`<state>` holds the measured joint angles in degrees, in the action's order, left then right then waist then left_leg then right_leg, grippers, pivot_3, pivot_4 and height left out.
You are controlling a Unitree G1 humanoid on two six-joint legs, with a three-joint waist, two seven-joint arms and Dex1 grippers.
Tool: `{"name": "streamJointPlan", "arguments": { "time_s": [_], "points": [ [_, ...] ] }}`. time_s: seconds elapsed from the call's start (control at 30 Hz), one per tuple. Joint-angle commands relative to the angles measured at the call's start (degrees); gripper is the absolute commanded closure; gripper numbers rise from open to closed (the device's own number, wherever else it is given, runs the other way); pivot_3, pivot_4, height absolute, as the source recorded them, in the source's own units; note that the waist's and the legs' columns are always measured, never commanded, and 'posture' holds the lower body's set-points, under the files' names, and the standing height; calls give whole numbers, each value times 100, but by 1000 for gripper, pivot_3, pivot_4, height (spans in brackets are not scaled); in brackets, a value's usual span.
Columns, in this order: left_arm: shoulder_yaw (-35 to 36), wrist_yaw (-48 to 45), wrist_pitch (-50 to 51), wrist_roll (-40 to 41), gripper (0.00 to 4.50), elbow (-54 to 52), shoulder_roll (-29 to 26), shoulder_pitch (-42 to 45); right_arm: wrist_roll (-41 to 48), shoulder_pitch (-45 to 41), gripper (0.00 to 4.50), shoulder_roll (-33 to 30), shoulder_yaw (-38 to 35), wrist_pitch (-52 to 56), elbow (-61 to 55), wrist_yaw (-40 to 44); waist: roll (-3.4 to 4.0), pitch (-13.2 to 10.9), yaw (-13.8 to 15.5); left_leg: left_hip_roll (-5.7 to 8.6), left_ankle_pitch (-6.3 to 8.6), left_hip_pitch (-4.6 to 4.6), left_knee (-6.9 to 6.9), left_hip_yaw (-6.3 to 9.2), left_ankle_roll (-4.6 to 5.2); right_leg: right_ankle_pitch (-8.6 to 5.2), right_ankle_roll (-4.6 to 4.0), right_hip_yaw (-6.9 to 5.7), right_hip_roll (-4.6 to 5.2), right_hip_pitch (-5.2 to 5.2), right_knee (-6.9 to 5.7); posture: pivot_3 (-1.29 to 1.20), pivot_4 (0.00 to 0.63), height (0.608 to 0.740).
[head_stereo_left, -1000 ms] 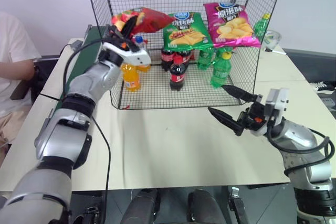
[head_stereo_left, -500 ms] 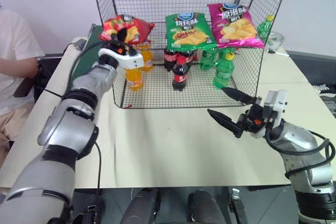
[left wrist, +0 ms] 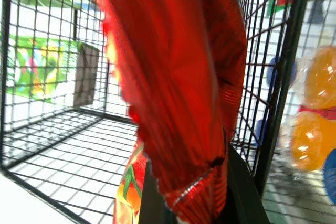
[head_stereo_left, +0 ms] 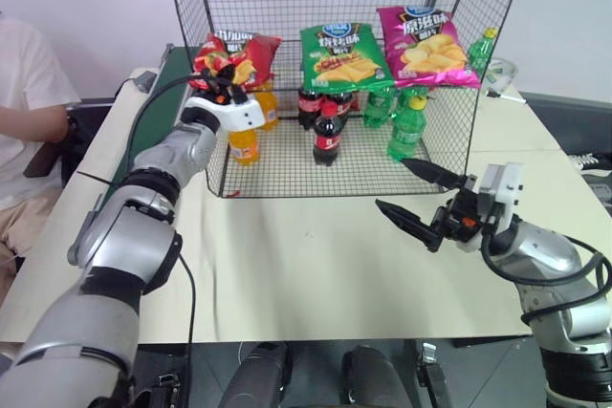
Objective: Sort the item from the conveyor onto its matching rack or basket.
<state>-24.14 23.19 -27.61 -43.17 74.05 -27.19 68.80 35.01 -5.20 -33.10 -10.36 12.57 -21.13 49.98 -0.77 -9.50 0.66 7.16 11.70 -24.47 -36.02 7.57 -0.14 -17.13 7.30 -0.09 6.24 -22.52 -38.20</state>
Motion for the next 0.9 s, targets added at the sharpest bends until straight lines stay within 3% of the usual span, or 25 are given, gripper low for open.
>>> {"name": "streamJointPlan", "arguments": {
  "time_s": [0.03, 0.27, 0.5, 0.67, 0.9],
  "points": [
    [232, -250, -283, 379, 3663, -80, -119, -54, -2, -126, 0, -55, -25, -66, -103, 39, 1, 0, 1, 0, 0, 0, 0, 0, 0, 0, 0, 0, 0, 0, 0, 0, 150, 740],
    [248, -483, -651, 544, 276, -458, -279, -320, 4, -72, 0, -53, -43, -34, -132, 84, 3, 10, 10, 1, 0, 7, -5, 1, 1, 0, 0, 0, 1, 11, 0, 0, 150, 740],
    [887, -1796, -853, 1548, 276, -2181, -645, -1246, 23, -14, 0, -77, -113, -57, -82, 138, 10, 15, 0, 0, 0, 8, -6, 5, 1, 1, -1, 0, 2, 12, -1, 0, 150, 740],
    [1672, -2745, -332, 2521, 276, -4969, -1128, -2935, 12, -39, 0, -121, -130, -89, -19, 220, 12, 14, -68, -1, 0, 4, 0, 3, 1, 1, -2, 8, 17, 1, 0, 0, 150, 740],
    [3044, -5042, 2040, 6551, 276, -7661, -1305, -4986, 60, -6, 0, -305, -345, -113, 148, 417, 18, 17, -120, -6, 1, 6, 3, 10, 1, 0, -6, 9, 20, 7, 4, 0, 150, 740]
  ]
}}
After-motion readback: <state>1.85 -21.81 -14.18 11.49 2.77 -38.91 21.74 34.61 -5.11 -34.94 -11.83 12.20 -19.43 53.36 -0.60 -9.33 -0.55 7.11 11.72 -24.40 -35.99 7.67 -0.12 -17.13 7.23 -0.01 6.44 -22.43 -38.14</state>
